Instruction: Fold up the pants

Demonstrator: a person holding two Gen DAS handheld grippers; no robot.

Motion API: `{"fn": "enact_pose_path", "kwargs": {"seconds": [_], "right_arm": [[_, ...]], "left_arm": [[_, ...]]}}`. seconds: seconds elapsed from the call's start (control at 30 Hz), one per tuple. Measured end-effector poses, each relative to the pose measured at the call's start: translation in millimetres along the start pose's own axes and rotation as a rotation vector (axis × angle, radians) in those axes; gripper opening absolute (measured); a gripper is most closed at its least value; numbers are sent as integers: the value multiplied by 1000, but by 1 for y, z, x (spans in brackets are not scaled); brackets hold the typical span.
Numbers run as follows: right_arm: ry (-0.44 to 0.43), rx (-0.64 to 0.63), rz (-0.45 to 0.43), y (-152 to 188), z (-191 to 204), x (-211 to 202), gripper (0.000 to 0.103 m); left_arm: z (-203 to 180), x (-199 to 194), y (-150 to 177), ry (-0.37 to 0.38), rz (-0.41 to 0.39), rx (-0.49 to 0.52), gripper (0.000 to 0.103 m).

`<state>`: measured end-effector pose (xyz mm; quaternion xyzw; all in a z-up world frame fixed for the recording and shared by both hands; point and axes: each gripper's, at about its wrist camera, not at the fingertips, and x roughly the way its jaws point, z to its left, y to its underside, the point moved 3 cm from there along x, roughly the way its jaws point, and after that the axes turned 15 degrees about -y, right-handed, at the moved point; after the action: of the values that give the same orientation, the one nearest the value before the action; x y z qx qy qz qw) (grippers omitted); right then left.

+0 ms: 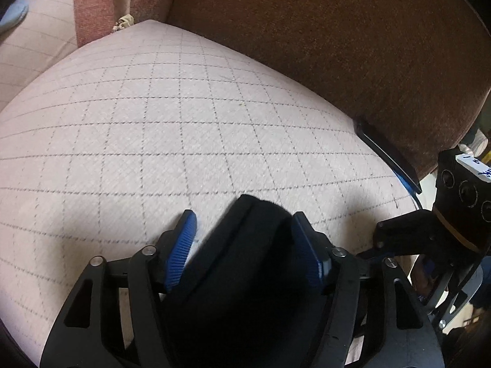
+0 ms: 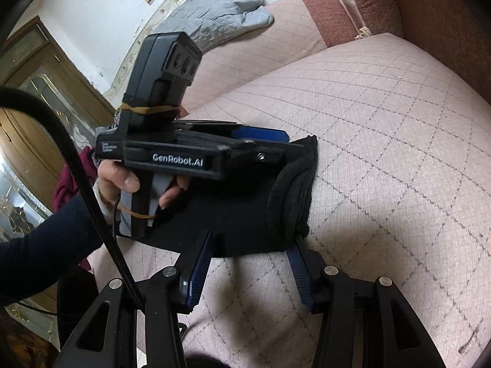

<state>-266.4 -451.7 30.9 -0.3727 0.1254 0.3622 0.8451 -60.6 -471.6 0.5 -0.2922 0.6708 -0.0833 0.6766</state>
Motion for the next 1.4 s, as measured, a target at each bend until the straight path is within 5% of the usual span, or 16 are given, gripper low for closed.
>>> {"fn": "enact_pose_path", "kwargs": {"seconds": [0.2, 0.3, 0.4, 0.43, 0.7, 1.07, 1.23, 1.4], "right_arm": [[-7, 12, -17, 1, 4, 6, 46], [33, -5, -17, -1, 4, 8, 22], [10, 25, -44, -2, -2, 8, 14], [15, 15, -43, -2, 0, 9, 13], [79, -97, -9, -10, 44, 13, 9], [-62, -255, -57, -46, 161, 38, 9], [-159, -302, -15, -51, 205, 95, 9], [-232, -289, 79, -39, 220, 175, 9]], "left_arm": [[-14, 6, -1, -33, -9, 74, 70], [-9, 7, -2, -15, -13, 57, 53], [-8, 1, 0, 22, -32, 52, 19], [-9, 0, 1, 25, -38, 57, 15], [0, -45, 8, 13, -148, 12, 12], [65, -176, 46, -54, -348, -100, 12], [117, -208, 97, -122, -370, -249, 12], [178, -230, 170, -197, -333, -511, 12]]}}
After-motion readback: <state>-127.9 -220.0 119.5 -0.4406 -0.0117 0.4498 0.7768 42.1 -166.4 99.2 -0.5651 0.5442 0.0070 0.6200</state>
